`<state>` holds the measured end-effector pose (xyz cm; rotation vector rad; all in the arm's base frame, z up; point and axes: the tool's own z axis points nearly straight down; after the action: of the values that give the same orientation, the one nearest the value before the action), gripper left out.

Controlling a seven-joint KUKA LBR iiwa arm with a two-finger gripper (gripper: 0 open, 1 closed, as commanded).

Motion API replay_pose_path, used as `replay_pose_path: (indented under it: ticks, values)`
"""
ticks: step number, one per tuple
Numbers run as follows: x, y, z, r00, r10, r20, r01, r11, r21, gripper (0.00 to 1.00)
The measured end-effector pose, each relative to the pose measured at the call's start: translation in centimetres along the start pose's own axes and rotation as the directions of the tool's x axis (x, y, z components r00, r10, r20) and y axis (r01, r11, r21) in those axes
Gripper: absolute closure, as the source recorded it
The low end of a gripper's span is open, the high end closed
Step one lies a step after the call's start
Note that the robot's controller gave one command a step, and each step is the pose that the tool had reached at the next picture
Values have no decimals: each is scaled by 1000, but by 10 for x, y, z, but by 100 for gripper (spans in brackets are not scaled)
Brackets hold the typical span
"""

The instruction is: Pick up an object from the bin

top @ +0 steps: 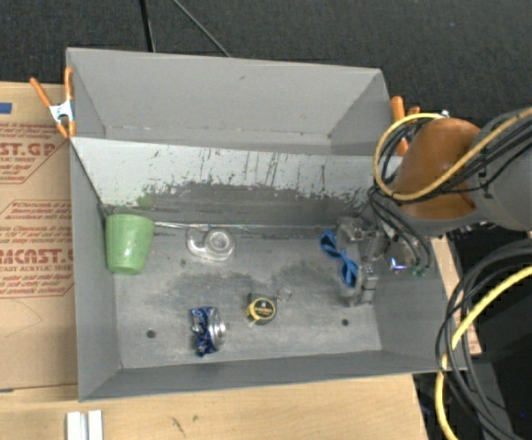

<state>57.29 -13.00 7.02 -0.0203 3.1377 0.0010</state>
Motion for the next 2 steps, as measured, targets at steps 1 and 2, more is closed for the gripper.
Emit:
replay_pose_path:
  ticks: [1, 2]
  values:
    - [0, 0, 0, 1000, 0, -1, 0, 1000, 0, 100]
    - [1, 0, 1, 1000, -1, -5, 1, 1000, -1, 0]
